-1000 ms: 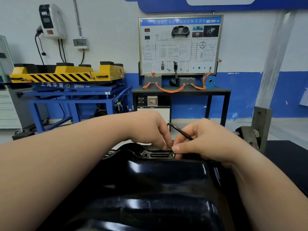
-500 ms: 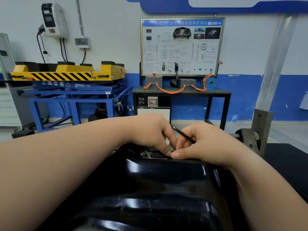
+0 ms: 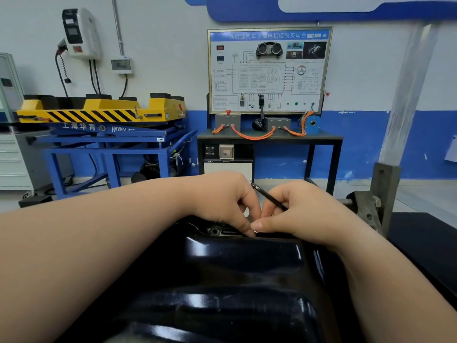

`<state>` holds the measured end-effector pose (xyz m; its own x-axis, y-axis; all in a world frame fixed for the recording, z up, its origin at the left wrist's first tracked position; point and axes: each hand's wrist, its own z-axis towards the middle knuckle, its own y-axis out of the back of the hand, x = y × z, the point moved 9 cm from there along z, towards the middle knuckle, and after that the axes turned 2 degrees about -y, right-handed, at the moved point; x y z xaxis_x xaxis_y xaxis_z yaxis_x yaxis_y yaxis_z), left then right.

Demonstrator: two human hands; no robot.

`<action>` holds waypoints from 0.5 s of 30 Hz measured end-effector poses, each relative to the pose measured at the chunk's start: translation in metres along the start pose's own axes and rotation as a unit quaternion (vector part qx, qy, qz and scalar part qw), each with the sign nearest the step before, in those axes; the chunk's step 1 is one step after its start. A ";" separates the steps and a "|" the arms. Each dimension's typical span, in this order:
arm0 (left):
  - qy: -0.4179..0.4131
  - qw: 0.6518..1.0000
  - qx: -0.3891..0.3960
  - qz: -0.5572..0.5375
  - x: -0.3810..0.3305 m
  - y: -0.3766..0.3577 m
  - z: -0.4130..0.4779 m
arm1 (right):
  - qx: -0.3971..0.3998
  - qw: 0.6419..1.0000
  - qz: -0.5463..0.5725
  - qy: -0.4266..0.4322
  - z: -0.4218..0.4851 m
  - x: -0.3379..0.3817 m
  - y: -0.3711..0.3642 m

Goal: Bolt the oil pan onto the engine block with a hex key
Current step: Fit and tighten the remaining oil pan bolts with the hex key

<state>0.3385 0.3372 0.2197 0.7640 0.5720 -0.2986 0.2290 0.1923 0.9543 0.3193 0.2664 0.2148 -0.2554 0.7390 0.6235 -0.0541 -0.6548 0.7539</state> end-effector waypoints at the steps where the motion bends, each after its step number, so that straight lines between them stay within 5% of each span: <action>1: -0.007 1.000 -0.004 0.007 -0.001 0.000 0.000 | -0.001 1.000 0.001 -0.001 0.000 -0.001 0.000; 5: -0.013 1.000 -0.008 0.025 -0.003 0.001 0.002 | -0.078 0.992 0.094 0.009 -0.001 -0.005 0.015; 9: -0.018 0.999 -0.005 0.036 -0.005 0.001 0.001 | -0.151 0.927 0.333 0.088 -0.007 0.004 0.039; 15: -0.013 0.999 0.000 0.034 -0.004 0.001 0.002 | -0.191 0.910 0.324 0.176 -0.022 0.019 0.052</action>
<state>0.3367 0.3339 0.2219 0.7928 0.5637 -0.2317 0.1755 0.1529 0.9725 0.2899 0.2432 0.2612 -0.6425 0.1262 0.7558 -0.0976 -0.9918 0.0827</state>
